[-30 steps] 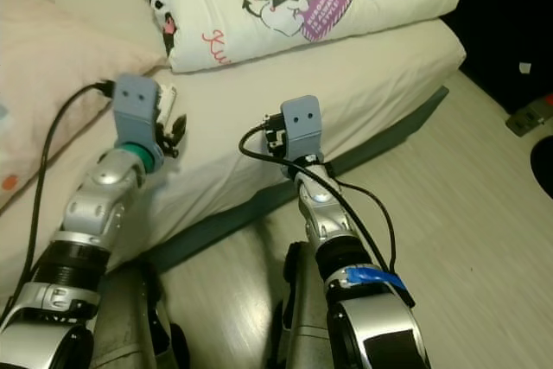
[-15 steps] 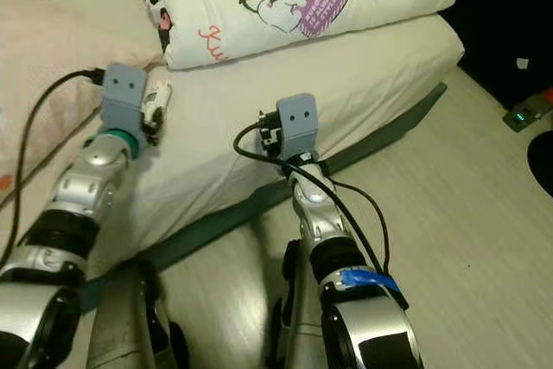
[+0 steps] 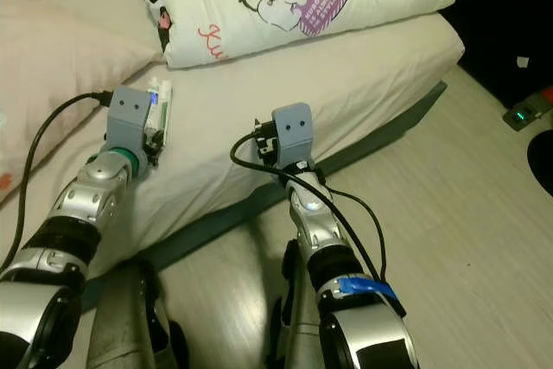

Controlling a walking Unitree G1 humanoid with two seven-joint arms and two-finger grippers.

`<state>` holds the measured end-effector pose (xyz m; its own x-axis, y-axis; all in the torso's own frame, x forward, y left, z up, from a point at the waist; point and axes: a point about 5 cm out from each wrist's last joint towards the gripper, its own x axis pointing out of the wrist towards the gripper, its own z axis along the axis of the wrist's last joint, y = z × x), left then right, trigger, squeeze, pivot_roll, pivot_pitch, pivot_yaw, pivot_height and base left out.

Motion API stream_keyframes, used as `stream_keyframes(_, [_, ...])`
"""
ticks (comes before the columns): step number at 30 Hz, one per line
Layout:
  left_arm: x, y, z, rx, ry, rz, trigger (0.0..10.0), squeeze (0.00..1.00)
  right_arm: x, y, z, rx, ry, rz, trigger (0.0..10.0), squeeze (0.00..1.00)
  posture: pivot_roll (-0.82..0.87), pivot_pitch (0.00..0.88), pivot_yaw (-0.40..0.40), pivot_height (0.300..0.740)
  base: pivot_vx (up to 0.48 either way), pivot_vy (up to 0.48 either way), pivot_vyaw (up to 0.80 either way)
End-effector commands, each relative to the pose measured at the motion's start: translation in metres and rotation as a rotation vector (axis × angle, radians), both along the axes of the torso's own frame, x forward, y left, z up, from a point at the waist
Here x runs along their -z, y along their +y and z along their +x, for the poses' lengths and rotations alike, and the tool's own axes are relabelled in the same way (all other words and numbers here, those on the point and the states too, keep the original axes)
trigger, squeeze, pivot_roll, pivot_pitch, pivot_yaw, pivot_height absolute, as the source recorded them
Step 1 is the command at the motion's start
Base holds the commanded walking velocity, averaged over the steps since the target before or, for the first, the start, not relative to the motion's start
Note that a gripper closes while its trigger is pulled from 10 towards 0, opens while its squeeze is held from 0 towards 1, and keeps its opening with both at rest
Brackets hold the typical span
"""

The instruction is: Clean up the room

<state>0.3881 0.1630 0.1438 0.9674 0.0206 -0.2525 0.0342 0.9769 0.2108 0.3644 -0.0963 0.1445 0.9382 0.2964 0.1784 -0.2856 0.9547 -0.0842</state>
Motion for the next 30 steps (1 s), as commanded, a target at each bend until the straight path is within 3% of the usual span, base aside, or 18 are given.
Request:
stream_keyframes(1, [0.037,-0.004,-0.013,0.005,0.174,-0.019,6.0,0.0,0.005,0.001,-0.002,-0.004,0.014,0.0,10.0,0.0,0.0,0.254,0.019,0.54,0.0,0.0,0.0])
stream_keyframes(2, [0.039,-0.005,-0.013,0.012,0.175,-0.019,3.9,0.0,0.005,0.001,-0.002,-0.004,0.015,0.0,10.0,0.0,0.0,0.252,0.019,0.54,0.0,0.0,0.0])
stream_keyframes(4, [0.04,-0.006,-0.013,0.017,0.175,-0.017,3.9,0.0,0.005,0.001,-0.002,-0.004,0.015,0.0,10.0,0.0,0.0,0.252,0.019,0.54,0.0,0.0,0.0])
stream_keyframes(5, [0.041,-0.007,-0.014,0.02,0.175,-0.017,0.3,0.0,0.005,0.001,-0.002,-0.004,0.015,0.0,10.0,0.0,0.0,0.25,0.019,0.54,0.0,0.0,0.0])
stream_keyframes(16, [0.033,-0.008,-0.014,0.03,0.088,0.009,0.0,0.0,0.005,-0.003,-0.002,0.001,0.011,-0.007,10.0,0.0,-0.01,0.228,0.014,0.54,0.0,0.0,0.0])
stream_keyframes(22, [0.023,-0.007,-0.014,0.027,0.036,-0.033,0.0,0.0,0.005,-0.004,-0.002,0.003,0.008,-0.008,10.0,0.0,-0.01,0.222,0.014,0.54,0.0,0.0,0.0])
stream_keyframes(24, [0.006,-0.007,-0.014,0.023,-0.038,-0.114,0.0,0.0,0.004,-0.004,-0.003,0.002,-0.001,-0.007,10.0,0.0,-0.01,0.213,0.012,0.54,0.0,0.0,0.0])
stream_keyframes(25, [-0.013,-0.003,-0.017,0.012,-0.125,-0.177,10.0,0.0,-0.001,-0.004,-0.005,-0.008,-0.025,0.016,10.0,0.0,0.0,0.202,0.013,0.54,0.0,0.0,0.0])
stream_keyframes(26, [-0.013,-0.003,-0.017,0.012,-0.125,-0.177,10.0,0.0,-0.001,-0.004,-0.005,-0.008,-0.025,0.016,10.0,0.0,0.0,0.202,0.013,0.54,0.0,0.0,0.0])
stream_keyframes(27, [-0.033,0.003,-0.024,0.003,-0.217,-0.223,10.0,0.0,-0.006,-0.003,-0.008,-0.018,-0.056,0.049,10.0,0.0,0.0,0.196,0.012,0.54,0.0,0.0,0.0])
stream_keyframes(28, [-0.033,0.003,-0.024,0.003,-0.217,-0.223,10.0,0.0,-0.006,-0.003,-0.008,-0.018,-0.056,0.049,10.0,0.0,0.0,0.196,0.012,0.54,0.0,0.0,0.0])
stream_keyframes(30, [-0.064,0.013,-0.043,0.006,-0.367,-0.239,10.0,0.0,-0.014,-0.003,-0.017,-0.033,-0.101,0.097,10.0,0.0,0.0,0.187,0.008,0.54,0.0,0.0,0.0])
